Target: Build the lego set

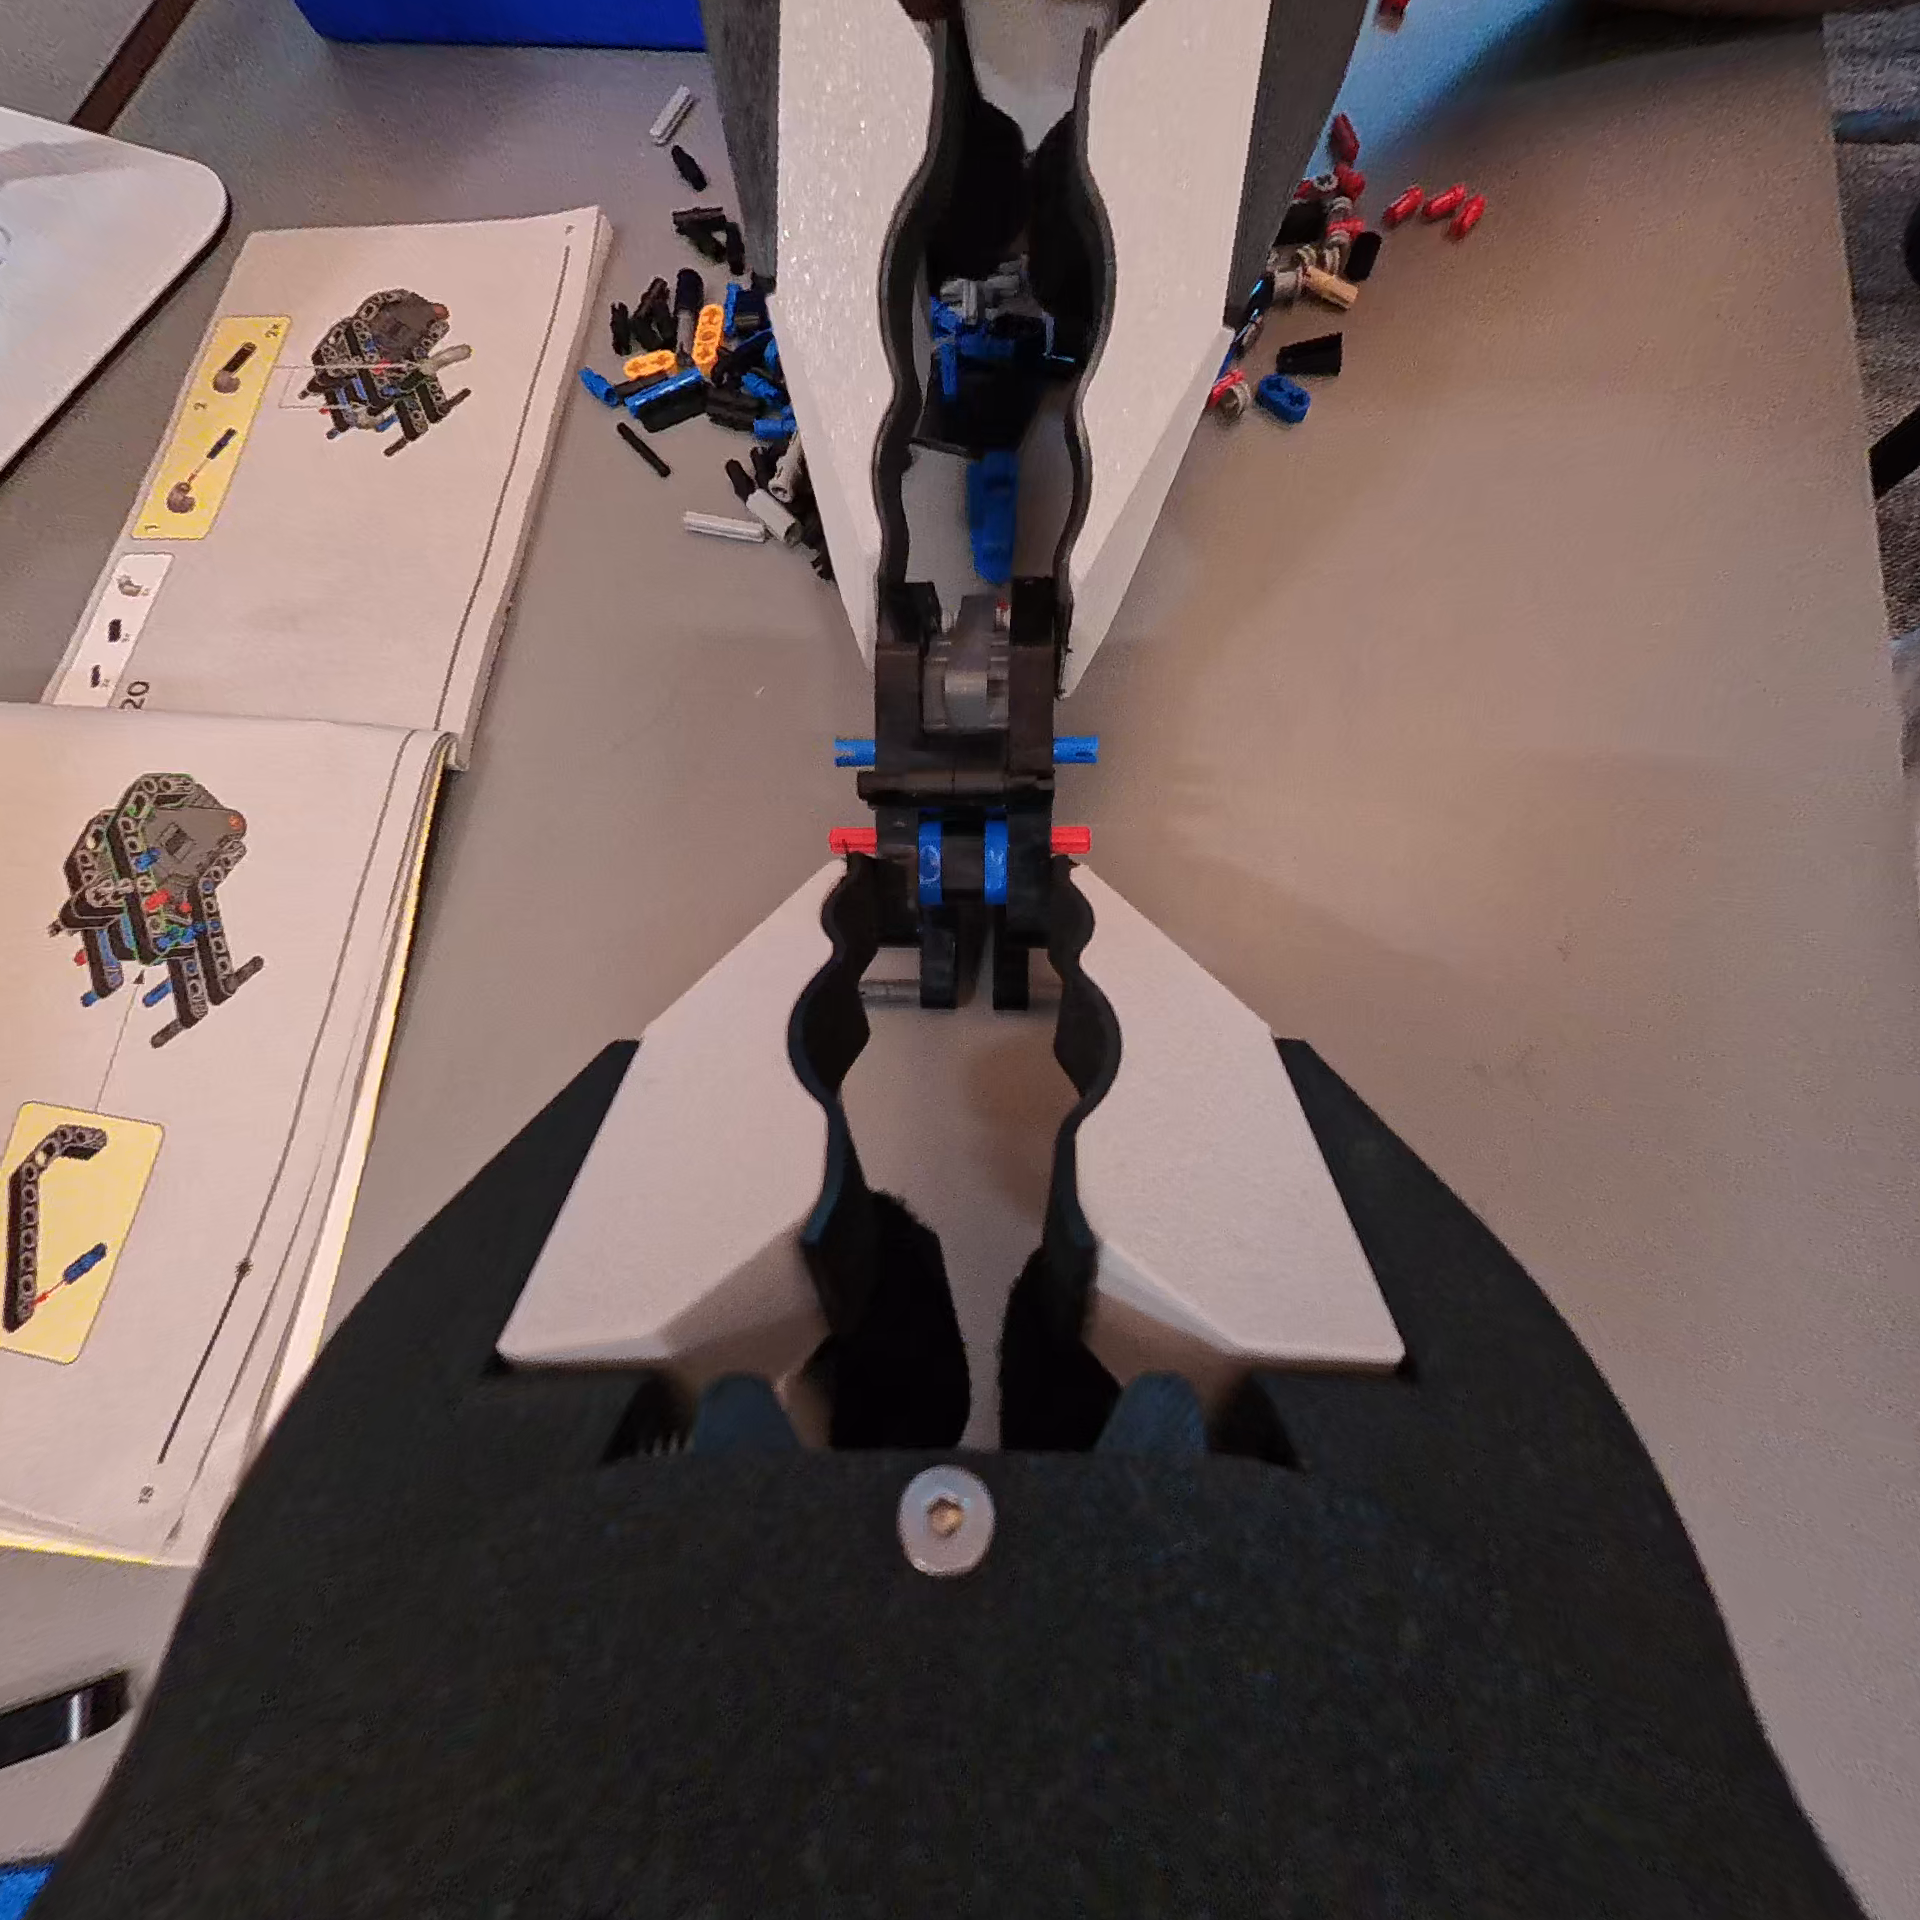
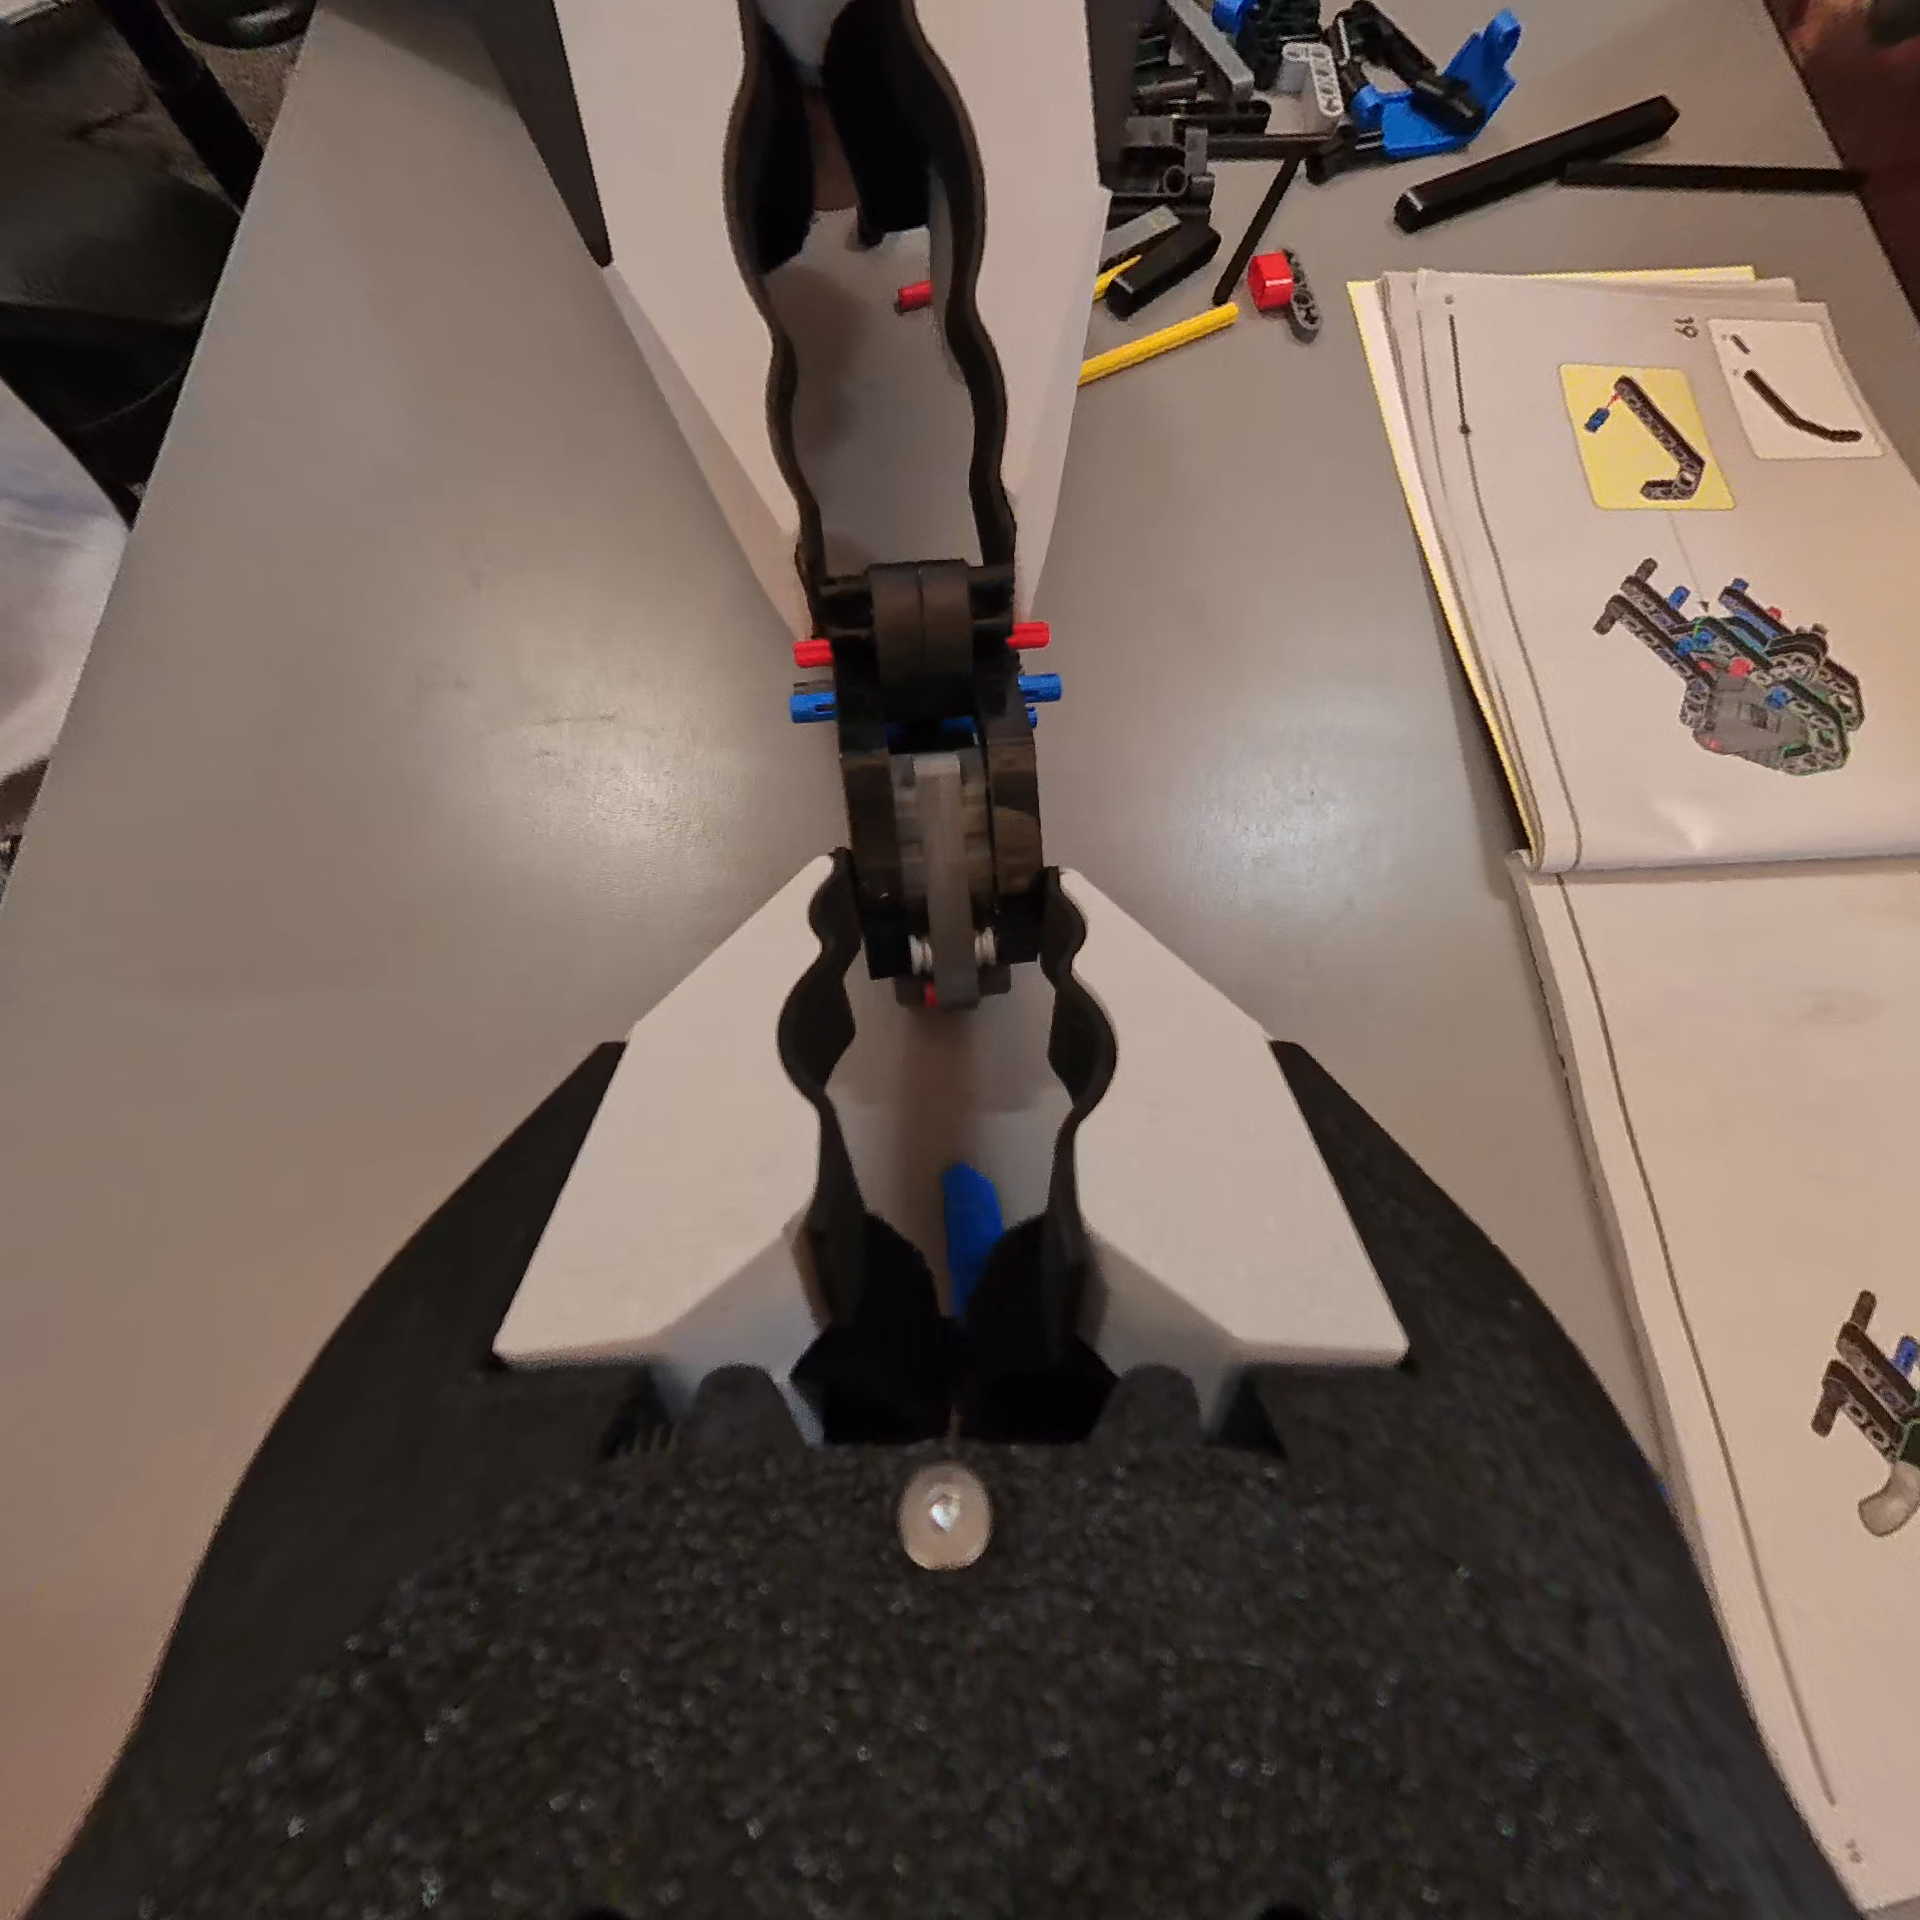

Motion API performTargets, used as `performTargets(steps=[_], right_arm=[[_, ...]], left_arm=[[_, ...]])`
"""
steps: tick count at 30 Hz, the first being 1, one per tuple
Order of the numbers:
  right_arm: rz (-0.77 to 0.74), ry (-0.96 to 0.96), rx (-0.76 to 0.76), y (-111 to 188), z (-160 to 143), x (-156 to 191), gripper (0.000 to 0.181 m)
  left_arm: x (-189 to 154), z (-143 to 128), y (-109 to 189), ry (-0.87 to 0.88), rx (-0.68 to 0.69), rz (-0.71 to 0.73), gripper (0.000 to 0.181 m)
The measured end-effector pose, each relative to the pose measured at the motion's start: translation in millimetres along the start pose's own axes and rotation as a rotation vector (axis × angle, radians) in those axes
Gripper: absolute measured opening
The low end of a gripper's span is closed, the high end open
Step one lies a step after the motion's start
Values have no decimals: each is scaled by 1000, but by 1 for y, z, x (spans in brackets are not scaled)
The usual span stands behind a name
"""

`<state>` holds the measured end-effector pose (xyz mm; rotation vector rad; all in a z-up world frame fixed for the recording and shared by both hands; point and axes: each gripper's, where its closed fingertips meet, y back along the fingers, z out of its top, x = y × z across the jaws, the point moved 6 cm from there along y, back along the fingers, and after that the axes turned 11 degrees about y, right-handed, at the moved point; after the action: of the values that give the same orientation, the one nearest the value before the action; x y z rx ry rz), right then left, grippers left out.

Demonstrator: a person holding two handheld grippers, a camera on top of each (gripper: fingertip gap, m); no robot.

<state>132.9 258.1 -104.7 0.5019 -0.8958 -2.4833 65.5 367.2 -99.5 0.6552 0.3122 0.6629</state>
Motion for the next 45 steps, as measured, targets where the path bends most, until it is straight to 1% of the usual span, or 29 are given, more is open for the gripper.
performTargets(steps=[2, 6, 7, 8, 9, 10, 12, 14, 16, 17, 18, 19, 20, 21, 23, 25, 26, 27, 30, 33, 34, 36, 38, 40, 42, 45], right_arm=[[-16, 45, -14, -2, 1, 0, 34], [6, 24, -39, -6, 3, -3, 34], [17, 13, -29, -5, 4, -4, 41], [18, -6, -18, -3, 5, -6, 47], [32, -30, -17, 0, 8, -8, 54], [43, -60, -31, 6, 12, -10, 61], [43, -119, -100, 22, 22, -16, 56], [-15, -172, -145, 38, 29, -25, 56], [-109, -182, -190, 54, 33, -32, 66], [-176, -183, -239, 62, 35, -36, 71], [-233, -178, -301, 69, 35, -40, 72], [-283, -171, -365, 74, 34, -43, 73], [-330, -175, -406, 77, 30, -46, 77], [-378, -185, -411, 77, 23, -49, 84], [-427, -180, -381, 72, 8, -51, 82], [-366, -226, -305, 63, -1, -45, 83], [-354, -244, -250, 60, -5, -42, 86], [-374, -256, -200, 60, -8, -41, 84], [-453, -299, -194, 58, -16, -43, 68], [-468, -384, -129, 54, -26, -51, 67], [-472, -405, -108, 54, -31, -53, 67], [-493, -451, -84, 56, -40, -57, 66], [-522, -503, -78, 61, -49, -63, 61], [-554, -558, -48, 65, -62, -69, 61], [-606, -614, -8, 69, -76, -75, 61], [-699, -652, 40, 74, -89, -81, 64]], left_arm=[[1, -1, 2, -15, -2, -5, 31], [3, -4, 7, -24, 21, -32, 32], [1, -3, 10, -30, 25, -54, 35], [1, -1, 14, -40, 18, -44, 41], [2, 1, 19, -59, 10, -15, 51], [3, 2, 25, -80, 7, 8, 57], [4, 7, 41, -94, -21, 31, 60], [7, 15, 61, -51, -83, 61, 56], [13, 22, 84, 17, -161, 131, 53], [16, 25, 95, 61, -217, 165, 51], [18, 26, 105, 114, -278, 192, 49], [21, 25, 110, 163, -329, 221, 49], [22, 22, 113, 199, -367, 256, 49], [23, 16, 112, 219, -395, 294, 48], [26, 6, 107, 225, -474, 387, 44], [27, -2, 104, 225, -553, 475, 38], [28, -5, 104, 248, -565, 505, 29], [30, -8, 103, 295, -556, 515, 26], [35, -13, 96, 416, -536, 451, 31], [42, -23, 84, 467, -437, 439, 31], [43, -23, 81, 475, -430, 436, 31], [44, -18, 76, 498, -431, 379, 31], [48, -10, 70, 520, -430, 341, 30], [56, -1, 64, 505, -424, 348, 30], [66, 4, 60, 472, -411, 401, 30], [73, 4, 52, 449, -396, 447, 30]])
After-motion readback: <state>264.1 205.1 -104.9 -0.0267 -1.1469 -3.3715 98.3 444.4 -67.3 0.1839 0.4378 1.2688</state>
